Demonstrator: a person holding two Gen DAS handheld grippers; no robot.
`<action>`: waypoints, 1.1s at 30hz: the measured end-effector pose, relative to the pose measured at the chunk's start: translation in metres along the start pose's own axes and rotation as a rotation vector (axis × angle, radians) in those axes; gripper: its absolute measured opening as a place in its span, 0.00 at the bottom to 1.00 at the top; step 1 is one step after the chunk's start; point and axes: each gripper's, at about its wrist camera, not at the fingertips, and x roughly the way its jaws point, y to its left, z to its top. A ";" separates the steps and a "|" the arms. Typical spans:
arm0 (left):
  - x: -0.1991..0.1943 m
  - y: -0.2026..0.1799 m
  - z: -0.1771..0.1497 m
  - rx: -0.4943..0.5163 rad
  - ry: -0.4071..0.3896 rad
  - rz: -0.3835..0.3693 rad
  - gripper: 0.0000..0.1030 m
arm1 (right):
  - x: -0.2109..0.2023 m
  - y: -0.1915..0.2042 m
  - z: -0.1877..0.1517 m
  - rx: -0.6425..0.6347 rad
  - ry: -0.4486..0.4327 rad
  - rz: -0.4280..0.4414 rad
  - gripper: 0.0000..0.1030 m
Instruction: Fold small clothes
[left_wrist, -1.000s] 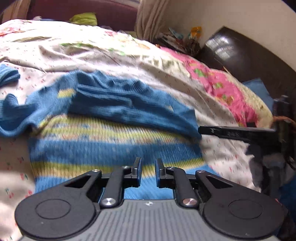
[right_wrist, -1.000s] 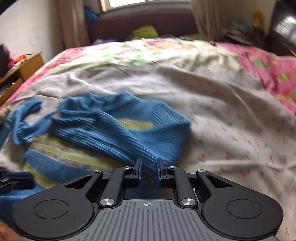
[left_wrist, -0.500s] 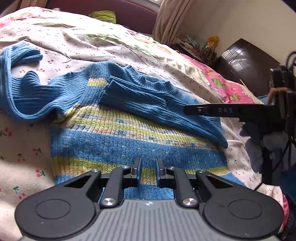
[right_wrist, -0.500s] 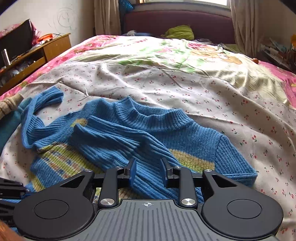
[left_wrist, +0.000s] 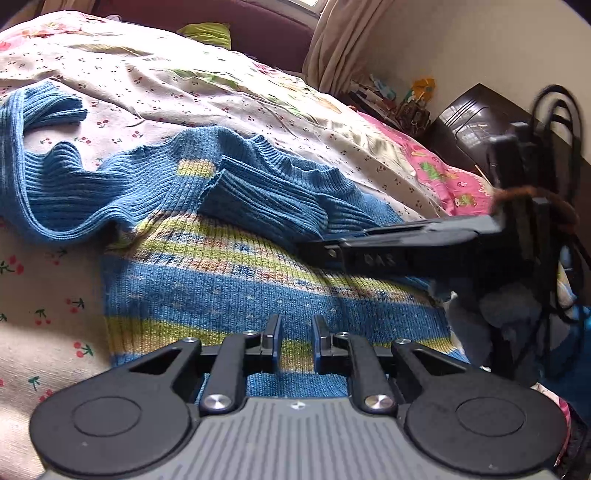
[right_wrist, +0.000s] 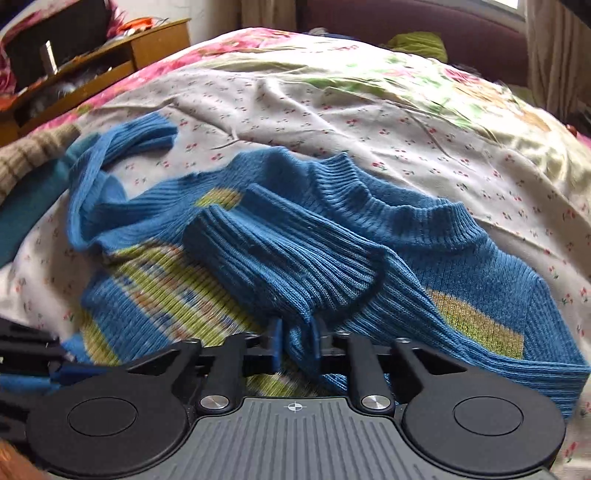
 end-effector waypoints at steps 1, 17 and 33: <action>-0.001 0.000 0.000 -0.001 -0.003 0.000 0.26 | -0.005 0.003 -0.001 0.002 -0.003 0.015 0.09; -0.010 0.003 0.001 -0.027 -0.024 -0.008 0.26 | -0.028 0.021 0.004 -0.017 -0.057 0.093 0.25; -0.012 0.008 0.002 -0.044 -0.025 -0.024 0.26 | 0.014 0.047 0.040 -0.039 -0.090 0.017 0.05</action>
